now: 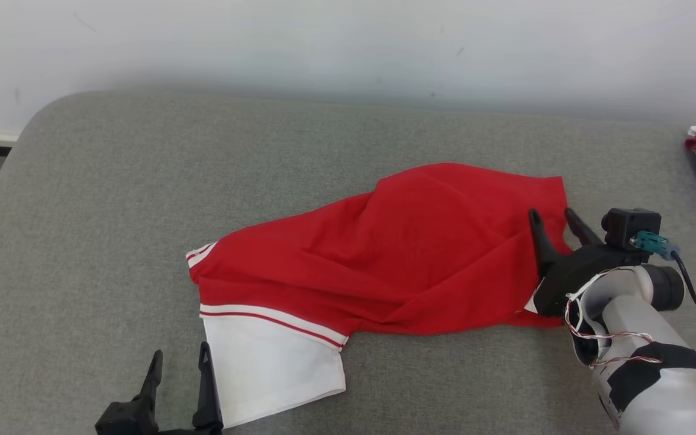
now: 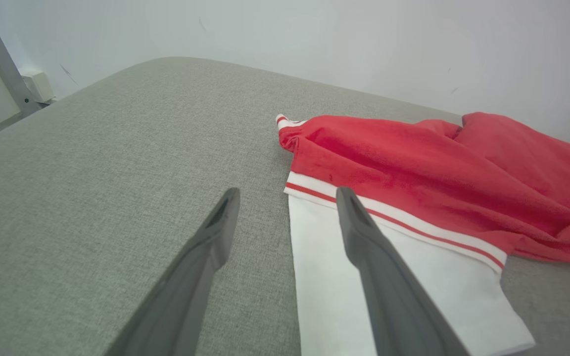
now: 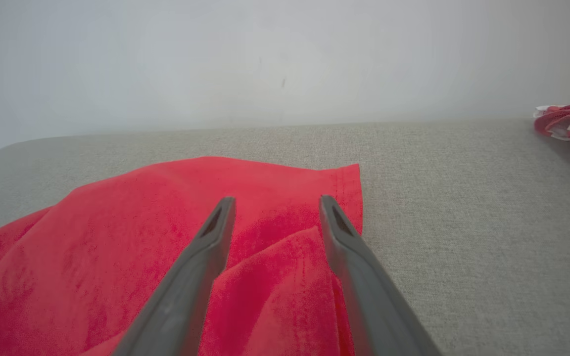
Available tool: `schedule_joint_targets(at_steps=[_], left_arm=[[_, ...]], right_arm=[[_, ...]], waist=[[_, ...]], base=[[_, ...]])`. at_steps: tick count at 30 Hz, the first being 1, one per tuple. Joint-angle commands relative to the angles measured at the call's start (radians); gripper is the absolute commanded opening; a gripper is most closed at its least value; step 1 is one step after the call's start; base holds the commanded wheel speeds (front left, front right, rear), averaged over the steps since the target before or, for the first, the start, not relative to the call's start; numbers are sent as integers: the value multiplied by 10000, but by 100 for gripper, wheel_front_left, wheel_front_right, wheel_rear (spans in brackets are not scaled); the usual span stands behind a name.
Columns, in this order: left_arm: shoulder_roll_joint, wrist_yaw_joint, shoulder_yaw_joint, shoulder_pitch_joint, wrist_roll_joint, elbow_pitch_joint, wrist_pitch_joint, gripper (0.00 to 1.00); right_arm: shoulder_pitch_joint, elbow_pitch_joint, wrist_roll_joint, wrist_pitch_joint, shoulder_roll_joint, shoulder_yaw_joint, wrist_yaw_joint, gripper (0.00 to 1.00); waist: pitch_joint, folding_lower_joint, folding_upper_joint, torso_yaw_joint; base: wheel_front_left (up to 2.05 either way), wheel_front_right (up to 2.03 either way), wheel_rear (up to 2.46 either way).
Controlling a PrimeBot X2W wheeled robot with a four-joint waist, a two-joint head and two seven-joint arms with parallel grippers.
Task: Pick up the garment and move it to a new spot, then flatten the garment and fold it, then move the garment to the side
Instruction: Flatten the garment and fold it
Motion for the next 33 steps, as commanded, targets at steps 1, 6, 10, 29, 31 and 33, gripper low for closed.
schedule_joint_targets(at_steps=[1, 6, 10, 29, 31, 33], left_arm=[[-30, -43, 112, 38, 102, 41, -29, 100], [-13, -35, 354, 230, 184, 28, -29, 100], [-37, -11, 603, 495, 277, -113, -29, 100], [-192, -695, 159, 584, -247, 1413, 730, 100], [-217, -730, 136, 469, -248, 1747, 646, 100], [-250, -715, 162, 364, -308, 2059, 557, 100]], right_arm=[[-152, 115, 144, -434, -14, 131, 24, 100], [164, -214, 543, -1076, -302, 294, 24, 100], [1179, -1425, 864, -1319, -893, 172, 24, 100], [3470, -3664, 346, -401, -232, 923, 25, 100], [3196, -3327, 280, -424, -159, 1067, 25, 100], [2977, -2986, 304, -463, -56, 1178, 25, 100]], waist=[[-125, -1, -1, -142], [-328, -1, -1, -414], [-493, -1, -1, -672], [-260, -1, -1, -1141], [-257, -1, -1, -1095], [-262, -1, -1, -1050]], base=[[0, 0, 0], [0, 0, 0], [0, 0, 0], [0, 0, 0], [0, 0, 0], [0, 0, 0]])
